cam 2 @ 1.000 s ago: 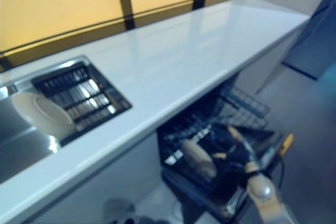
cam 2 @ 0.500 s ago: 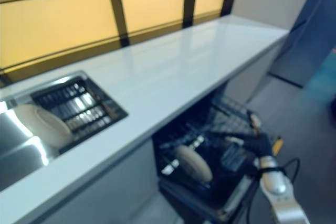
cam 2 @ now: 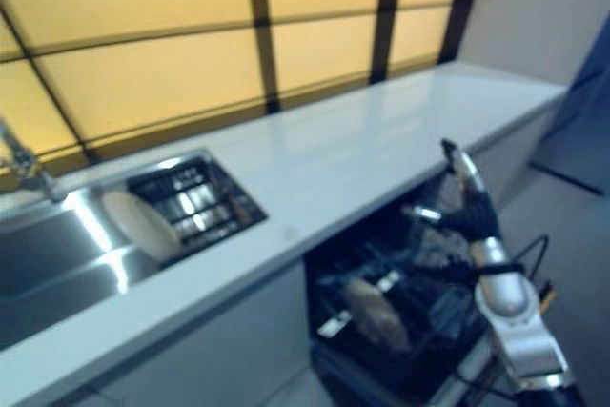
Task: Take plates into dishwasher
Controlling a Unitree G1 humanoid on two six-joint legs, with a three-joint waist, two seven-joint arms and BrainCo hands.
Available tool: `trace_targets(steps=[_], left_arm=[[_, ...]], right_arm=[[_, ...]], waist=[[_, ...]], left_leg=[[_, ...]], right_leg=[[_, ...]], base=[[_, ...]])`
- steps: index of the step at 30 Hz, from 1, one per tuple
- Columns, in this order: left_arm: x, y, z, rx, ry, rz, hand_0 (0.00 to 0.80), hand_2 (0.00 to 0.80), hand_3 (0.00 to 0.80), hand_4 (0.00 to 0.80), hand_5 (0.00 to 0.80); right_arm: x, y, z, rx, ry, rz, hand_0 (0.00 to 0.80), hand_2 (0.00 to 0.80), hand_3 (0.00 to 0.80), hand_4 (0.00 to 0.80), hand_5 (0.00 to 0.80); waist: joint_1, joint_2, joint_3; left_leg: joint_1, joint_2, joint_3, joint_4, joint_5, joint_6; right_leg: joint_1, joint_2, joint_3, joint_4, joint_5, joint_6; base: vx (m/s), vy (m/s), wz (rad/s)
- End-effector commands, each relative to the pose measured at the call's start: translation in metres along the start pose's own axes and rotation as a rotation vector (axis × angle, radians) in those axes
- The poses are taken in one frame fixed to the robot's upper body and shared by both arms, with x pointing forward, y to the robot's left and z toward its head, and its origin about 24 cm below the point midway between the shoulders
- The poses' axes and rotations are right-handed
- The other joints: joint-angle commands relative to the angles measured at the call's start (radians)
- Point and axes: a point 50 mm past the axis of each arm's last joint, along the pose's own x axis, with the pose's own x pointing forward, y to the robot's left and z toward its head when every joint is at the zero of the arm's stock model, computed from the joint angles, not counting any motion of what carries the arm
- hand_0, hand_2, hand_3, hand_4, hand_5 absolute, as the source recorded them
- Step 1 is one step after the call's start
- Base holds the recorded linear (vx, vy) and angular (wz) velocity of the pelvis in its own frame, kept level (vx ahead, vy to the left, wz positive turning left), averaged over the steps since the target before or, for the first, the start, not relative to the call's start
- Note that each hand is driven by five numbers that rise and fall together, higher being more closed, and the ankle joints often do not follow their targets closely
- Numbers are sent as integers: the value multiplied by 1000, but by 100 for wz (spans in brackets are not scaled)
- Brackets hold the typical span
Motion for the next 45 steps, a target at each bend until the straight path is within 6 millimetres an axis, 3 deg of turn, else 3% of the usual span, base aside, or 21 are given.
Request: trace_targets(steps=[1,5,11,14,15,16,19,21,22,24,25,27,29,30,33,40,45], left_arm=[[0,16,3,38,-15,36,0,0,0,0,0],[-4,20,-8,16,14,53,0,0,0,0,0],[-5,28,-15,-2,44,68,0,0,0,0,0],[-4,30,-8,-18,22,70,0,0,0,0,0],[-4,30,-8,-18,21,70,0,0,0,0,0],[-2,31,-2,-17,2,71,0,0,0,0,0],[1,33,9,-4,-21,71,0,0,0,0,0],[4,35,22,22,-46,75,0,0,0,0,0],[5,35,24,27,-48,75,0,0,0,0,0],[6,38,30,47,-54,80,0,0,0,0,0],[6,39,32,67,-54,82,0,0,0,0,0],[6,40,33,78,-53,87,0,0,0,0,0],[7,44,34,93,-46,92,0,0,0,0,0],[7,46,33,101,-34,94,0,0,0,0,0],[6,46,27,117,-6,94,0,0,0,0,0],[1,56,14,96,28,119,0,0,0,0,0],[-1,58,10,59,38,118,0,0,0,0,0]], right_arm=[[17,-11,40,-41,-224,-39,0,0,0,0,0],[24,-12,49,-74,-262,-39,0,0,0,0,0],[31,-8,60,-100,-314,-24,0,0,0,0,0],[38,-6,65,-107,-324,-19,0,0,0,0,0],[38,-7,65,-107,-325,-20,0,0,0,0,0],[42,-8,65,-95,-322,-28,0,0,0,0,0],[43,-11,63,-103,-319,-41,0,0,0,0,0],[43,-13,60,-107,-301,-56,0,0,0,0,0],[42,-13,59,-108,-299,-59,0,0,0,0,0],[43,-16,56,-111,-279,-63,0,0,0,0,0],[44,-20,53,-122,-257,-70,0,0,0,0,0],[47,-25,51,-126,-243,-78,0,0,0,0,0],[49,-30,49,-132,-224,-94,0,0,0,0,0],[49,-34,45,-134,-203,-109,0,0,0,0,0],[46,-37,41,-136,-183,-124,0,0,0,0,0],[45,-38,45,-151,-189,-118,0,0,0,0,0],[51,-37,48,-195,-184,-99,0,0,0,0,0]], waist=[[40,-38,-10],[70,-48,-27],[103,-79,-43],[112,-102,-44],[112,-102,-45],[114,-114,-45],[112,-115,-51],[104,-103,-52],[102,-98,-54],[76,-88,-49],[59,-85,-52],[47,-89,-51],[21,-108,-45],[-8,-125,-41],[-45,-134,-33],[-49,-140,-28],[-20,-140,-52]], left_leg=[[-34,19,30,14,7,-31],[-33,-14,21,0,-4,-12],[-31,-86,-8,31,-68,43],[-25,-138,-33,56,-110,81],[-30,-138,-32,57,-108,83],[-21,-167,-50,62,-126,105],[-18,-189,-71,58,-134,132],[3,-211,-102,48,-151,166],[2,-209,-106,47,-150,169],[32,-216,-133,29,-160,177],[46,-214,-155,9,-155,172],[59,-214,-169,-5,-155,164],[80,-230,-195,-19,-166,156],[101,-247,-231,-30,-181,151],[129,-259,-284,-39,-200,148],[143,-236,-344,-46,-199,138],[145,-188,-332,-40,-192,97]], right_leg=[[-47,-6,5,127,-36,-63],[-32,-20,-12,97,-20,-47],[-23,-75,-20,105,-1,-2],[-42,-144,8,186,48,22],[-46,-144,9,184,53,23],[-71,-189,35,270,120,33],[-108,-220,69,368,208,39],[-176,-243,138,562,277,46],[-188,-237,145,578,289,44],[-274,-206,202,633,283,34],[-319,-170,212,572,258,13],[-335,-153,211,521,238,6],[-367,-119,228,392,241,11],[-388,-75,264,256,237,17],[-418,-31,300,156,266,30],[-388,-25,359,105,253,31],[-298,-19,305,67,190,20]], base=[[85,107,49],[130,146,19],[148,167,16],[154,218,19],[146,232,30],[102,194,23],[123,206,28],[147,212,35],[180,204,47],[189,82,57],[222,-25,71],[172,-71,62],[244,-175,58],[288,-184,66],[271,-143,94],[106,-208,65],[43,-243,50]])
